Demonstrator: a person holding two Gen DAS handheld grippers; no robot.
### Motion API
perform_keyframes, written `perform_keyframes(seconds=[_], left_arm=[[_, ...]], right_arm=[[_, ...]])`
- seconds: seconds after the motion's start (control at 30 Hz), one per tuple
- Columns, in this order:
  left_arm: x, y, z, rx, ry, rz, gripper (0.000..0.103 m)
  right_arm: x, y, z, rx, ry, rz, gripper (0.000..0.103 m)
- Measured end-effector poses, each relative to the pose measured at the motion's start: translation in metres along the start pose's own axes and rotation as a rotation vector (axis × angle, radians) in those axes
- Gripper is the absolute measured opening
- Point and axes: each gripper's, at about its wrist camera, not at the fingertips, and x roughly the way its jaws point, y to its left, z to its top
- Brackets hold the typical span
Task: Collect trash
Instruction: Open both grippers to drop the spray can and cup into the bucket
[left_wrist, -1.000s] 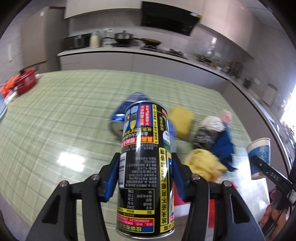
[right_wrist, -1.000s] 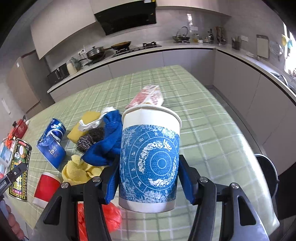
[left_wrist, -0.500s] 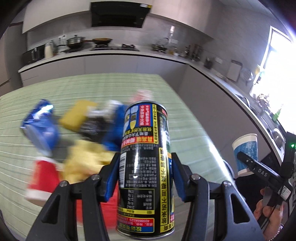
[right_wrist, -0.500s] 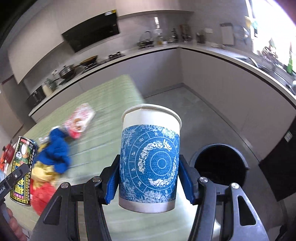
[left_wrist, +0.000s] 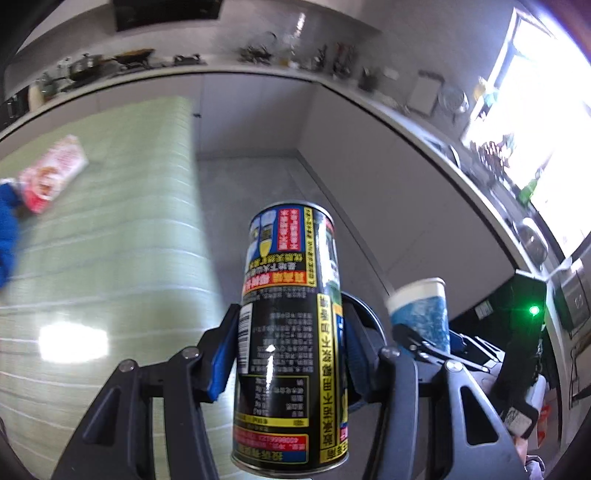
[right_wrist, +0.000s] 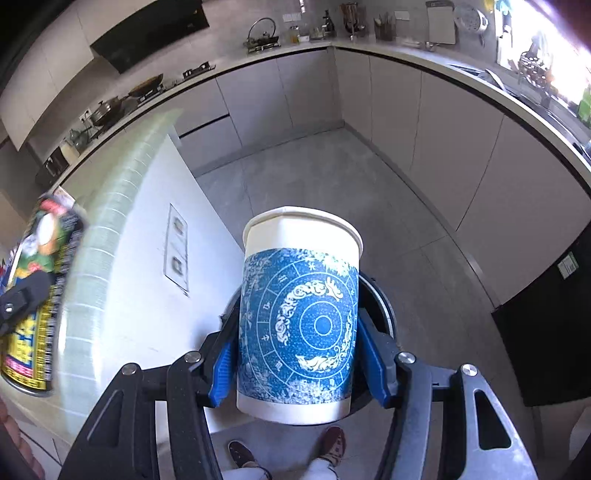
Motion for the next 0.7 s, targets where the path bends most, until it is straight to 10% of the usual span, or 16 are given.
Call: perform_keyframes(seconds=[0.47, 0.7], left_arm=[[0.091, -0.030, -0.026, 0.007, 0.217, 0.113, 0.063], [0.074, -0.027, -0.012, -0.016, 0.162, 0.145, 0.071]], right_arm=[[0.066, -0.035, -0.008, -0.026, 0.114, 0.082, 0.067], [0.072, -0.049, 0.001, -0.011, 0.087, 0.048, 0.077]])
